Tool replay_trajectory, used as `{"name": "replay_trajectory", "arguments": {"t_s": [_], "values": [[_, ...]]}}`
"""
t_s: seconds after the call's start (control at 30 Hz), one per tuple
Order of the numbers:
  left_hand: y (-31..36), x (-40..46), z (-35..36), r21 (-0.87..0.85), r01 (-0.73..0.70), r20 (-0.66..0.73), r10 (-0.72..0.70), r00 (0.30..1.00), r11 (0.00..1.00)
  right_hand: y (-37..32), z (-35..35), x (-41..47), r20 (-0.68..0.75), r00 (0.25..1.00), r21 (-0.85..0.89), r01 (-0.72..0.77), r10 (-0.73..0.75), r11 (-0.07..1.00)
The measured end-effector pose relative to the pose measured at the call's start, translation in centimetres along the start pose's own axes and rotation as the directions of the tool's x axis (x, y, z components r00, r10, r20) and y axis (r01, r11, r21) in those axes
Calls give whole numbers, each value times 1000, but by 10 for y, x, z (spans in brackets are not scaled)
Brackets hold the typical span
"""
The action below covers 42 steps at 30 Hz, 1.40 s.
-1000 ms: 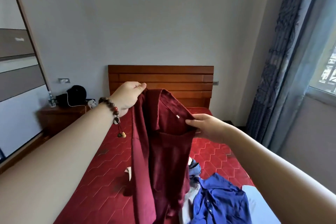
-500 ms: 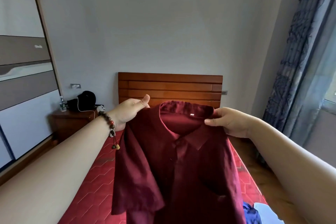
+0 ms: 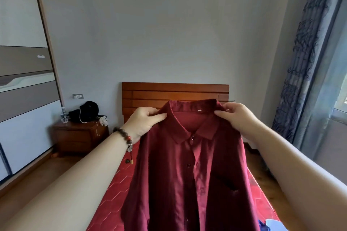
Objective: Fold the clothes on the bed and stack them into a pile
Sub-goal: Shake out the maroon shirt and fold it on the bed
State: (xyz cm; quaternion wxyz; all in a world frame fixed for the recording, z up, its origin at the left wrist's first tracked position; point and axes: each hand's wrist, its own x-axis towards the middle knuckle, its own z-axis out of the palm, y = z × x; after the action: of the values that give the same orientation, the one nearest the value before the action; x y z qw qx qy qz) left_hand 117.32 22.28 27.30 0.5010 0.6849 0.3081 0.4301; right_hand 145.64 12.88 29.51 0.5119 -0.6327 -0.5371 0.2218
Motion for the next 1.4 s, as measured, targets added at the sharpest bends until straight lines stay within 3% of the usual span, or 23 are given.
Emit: {"name": "replay_trajectory", "arguments": {"t_s": [0.07,0.13,0.2,0.3,0.43,0.5,0.53,0.6,0.67,0.7,0.77,0.9,1.13,1.2,1.27,1.4], "values": [[2,3,21,256,-59,-148,99,984,965,-11,23,-2,-273,953,-276,50,-128,960],[8,1,44,408,-121,-255,241,937,905,-23,44,-10,-325,925,-258,114,-197,959],[14,-5,63,431,-180,-268,316,910,884,-33,60,-16,-271,945,-183,138,-185,973],[19,-11,81,281,-206,-220,272,937,937,-44,76,-26,-136,986,-77,90,-100,993],[19,-18,80,210,-243,-116,271,956,947,-55,70,-33,44,998,293,-62,51,954],[15,-17,73,236,-246,-45,264,964,940,-56,60,-36,165,985,357,-97,40,929],[12,-16,70,261,-248,-39,267,963,933,-56,53,-36,188,982,275,-37,-16,961],[10,-13,63,302,-257,-41,282,959,918,-54,38,-32,138,965,-67,233,-222,970],[11,-11,59,326,-269,-3,285,959,907,-57,24,-28,133,892,-332,451,-432,828],[13,-10,57,339,-281,37,286,957,898,-59,20,-25,197,848,-390,528,-492,755],[16,-9,56,350,-323,117,301,946,879,-63,15,-19,368,788,-432,615,-493,660],[20,-7,58,329,-359,165,321,933,874,-72,19,-16,531,784,-419,573,-322,705],[17,-12,54,351,-355,65,356,932,867,-73,29,-17,451,797,-403,584,-402,705],[14,-17,54,458,-394,-6,446,895,797,-73,30,-15,369,819,-438,570,-439,695],[9,-22,52,600,-437,24,530,847,671,-72,31,-13,296,841,-465,541,-453,701],[-7,-35,55,752,-319,73,408,910,577,-71,31,-13,179,871,-516,480,-458,710]]}}
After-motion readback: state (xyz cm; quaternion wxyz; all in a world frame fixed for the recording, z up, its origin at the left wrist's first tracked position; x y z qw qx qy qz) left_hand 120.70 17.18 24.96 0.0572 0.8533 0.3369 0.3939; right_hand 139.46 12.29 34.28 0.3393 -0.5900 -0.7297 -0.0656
